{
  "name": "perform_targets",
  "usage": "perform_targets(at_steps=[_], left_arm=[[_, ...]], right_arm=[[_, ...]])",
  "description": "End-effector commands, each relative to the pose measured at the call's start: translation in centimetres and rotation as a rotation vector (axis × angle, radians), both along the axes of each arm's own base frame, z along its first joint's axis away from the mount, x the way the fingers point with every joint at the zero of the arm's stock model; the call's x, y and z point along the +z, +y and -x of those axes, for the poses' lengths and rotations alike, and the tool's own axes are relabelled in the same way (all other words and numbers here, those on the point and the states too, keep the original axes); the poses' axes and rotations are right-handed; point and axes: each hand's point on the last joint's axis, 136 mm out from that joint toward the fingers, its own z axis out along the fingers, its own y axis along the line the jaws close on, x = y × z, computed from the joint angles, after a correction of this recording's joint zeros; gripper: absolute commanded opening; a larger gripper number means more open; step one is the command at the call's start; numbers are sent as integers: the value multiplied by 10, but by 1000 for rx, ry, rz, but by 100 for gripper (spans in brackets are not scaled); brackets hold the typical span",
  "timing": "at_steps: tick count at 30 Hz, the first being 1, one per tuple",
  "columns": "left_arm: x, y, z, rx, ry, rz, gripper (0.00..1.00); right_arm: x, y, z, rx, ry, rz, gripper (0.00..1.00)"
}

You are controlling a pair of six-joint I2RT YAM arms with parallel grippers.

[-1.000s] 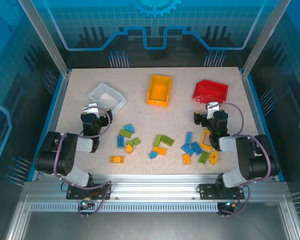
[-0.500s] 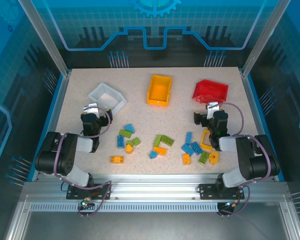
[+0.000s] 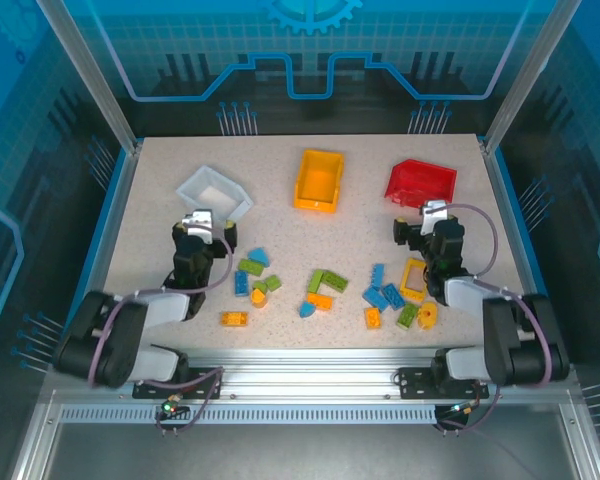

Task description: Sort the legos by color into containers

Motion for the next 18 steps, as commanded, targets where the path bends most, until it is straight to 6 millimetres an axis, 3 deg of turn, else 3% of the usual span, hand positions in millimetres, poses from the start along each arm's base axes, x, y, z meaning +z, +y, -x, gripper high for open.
perform_targets(at_steps=[1, 3, 4, 6, 7, 8, 9, 11, 14, 18], left_arm=[[71, -2, 6, 47, -105, -38, 99], [106, 0, 14, 82, -112, 30, 99], [115, 8, 17, 136, -83, 84, 99], [111, 30, 34, 319, 77, 289, 99], [108, 33, 37, 350, 127, 339, 99], [103, 29, 28, 306, 180, 412, 99], [90, 32, 18, 282, 269, 519, 99], [69, 50, 14, 402, 456, 636, 99], [39, 61, 2, 503, 679, 611, 99], [9, 54, -27, 500, 794, 662, 96]], right_arm=[[64, -1, 2, -40, -81, 22, 100], [125, 0, 6, -66, -166, -15, 100], [143, -9, 7, -135, -152, -88, 100], [153, -33, 16, -356, -13, -343, 100], [147, -43, 21, -458, 44, -441, 100], [144, -40, 12, -434, 94, -515, 100], [143, -28, -3, -346, 152, -555, 100], [140, -17, -19, -320, 294, -565, 96], [128, -6, -37, -306, 466, -593, 81], [102, 5, -45, -351, 580, -713, 78]])
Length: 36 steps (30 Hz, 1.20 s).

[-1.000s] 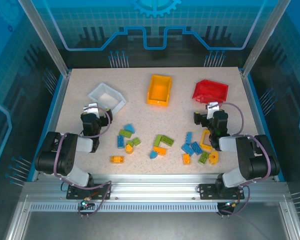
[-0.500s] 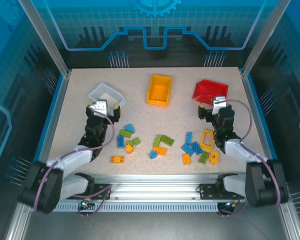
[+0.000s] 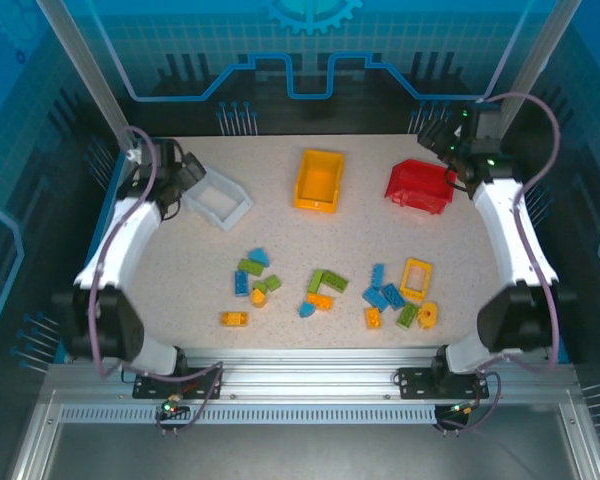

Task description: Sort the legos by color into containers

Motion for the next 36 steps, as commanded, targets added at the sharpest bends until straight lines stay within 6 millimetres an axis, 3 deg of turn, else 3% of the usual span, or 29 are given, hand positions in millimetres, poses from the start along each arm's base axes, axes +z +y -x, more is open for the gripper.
perform_targets(at_steps=[1, 7, 11, 18, 27, 32, 36], left_arm=[[-45, -19, 22, 4, 243, 156, 95], [-77, -21, -9, 5, 286, 174, 86], [-90, -26, -24, -30, 300, 191, 75], [-104, -26, -31, -104, 321, 150, 54], [-103, -42, -54, -267, 278, 141, 27], [-98, -59, -72, -388, 246, 113, 17], [-97, -70, -88, -470, 248, 68, 10]], right_arm=[[-58, 16, 34, -33, 280, -190, 79], [-87, 23, 26, -139, 282, -353, 81], [-103, 23, 19, -206, 299, -416, 82], [-136, 20, 19, -384, 365, -554, 80], [-174, -4, 9, -555, 410, -657, 80], [-196, -12, 0, -603, 452, -667, 77], [-202, -17, -7, -623, 455, -661, 75]])
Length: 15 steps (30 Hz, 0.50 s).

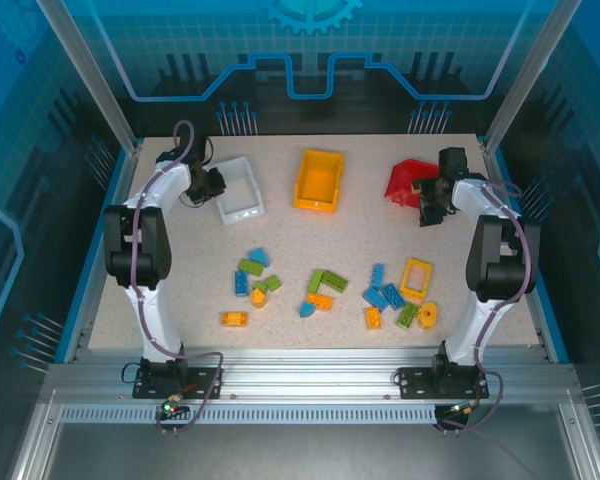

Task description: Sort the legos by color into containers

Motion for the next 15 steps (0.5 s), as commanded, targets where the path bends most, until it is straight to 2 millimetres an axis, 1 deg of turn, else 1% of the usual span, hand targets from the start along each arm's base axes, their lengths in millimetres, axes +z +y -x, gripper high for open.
perform_targets(at_steps=[1, 3, 6, 8, 11, 12, 15], left_arm=[[5, -16, -16, -120, -23, -8, 10], [2, -18, -22, -130, -22, -9, 9], [2, -23, -27, -142, -28, -10, 8], [2, -25, -29, -147, -33, -8, 8], [2, -29, -32, -157, -43, -1, 8], [1, -32, -33, -161, -45, 6, 8], [1, -38, -38, -176, -53, 28, 8]], right_arm=[[2, -9, -10, -43, -1, -3, 75], [1, -11, -12, -41, 9, 4, 74], [5, -10, -17, -21, -10, 12, 73], [14, -9, -17, -14, -32, 19, 73], [29, -12, -14, -35, -51, 58, 76], [30, -13, -14, -45, -52, 59, 78], [23, -17, -17, -66, -25, 39, 78]])
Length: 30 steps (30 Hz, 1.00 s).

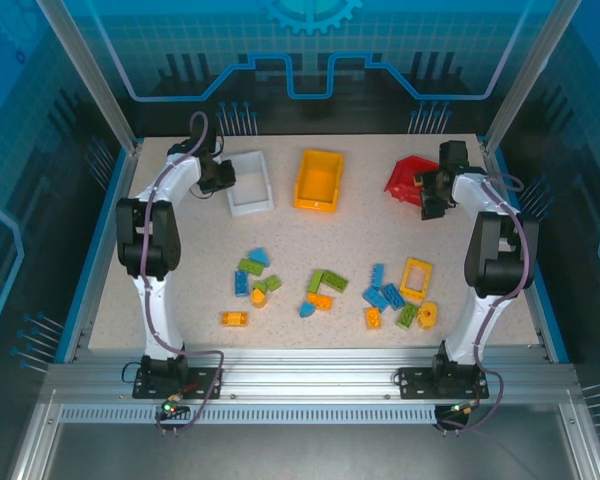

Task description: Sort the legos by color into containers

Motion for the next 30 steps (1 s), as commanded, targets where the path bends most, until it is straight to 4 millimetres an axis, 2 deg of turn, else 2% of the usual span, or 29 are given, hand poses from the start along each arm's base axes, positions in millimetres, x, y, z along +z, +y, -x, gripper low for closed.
perform_targets(at_steps=[1, 6, 10, 13, 18, 23, 26, 30], left_arm=[[1, -18, -10, -62, -16, 36, 8], [-3, -27, -17, -81, -20, 63, 8], [-5, -33, -23, -96, -17, 72, 9], [-4, -38, -26, -109, -18, 81, 11], [0, -45, -29, -125, -27, 81, 12], [-2, -50, -29, -135, -20, 80, 12], [-2, -53, -27, -147, -16, 77, 12], [-1, -55, -24, -169, -8, 69, 12]], right_arm=[[11, -10, -6, -45, -6, -2, 78], [-1, -9, -14, -44, 19, -24, 78], [-16, -8, -17, -54, 55, -43, 74], [-19, -9, -21, -50, 64, -39, 68], [-21, -11, -21, -25, 87, -17, 51], [-26, -13, -8, 53, 145, 30, 27], [-25, -13, -3, 169, 167, 92, 16], [-18, -7, -10, 420, 148, 222, 11]])
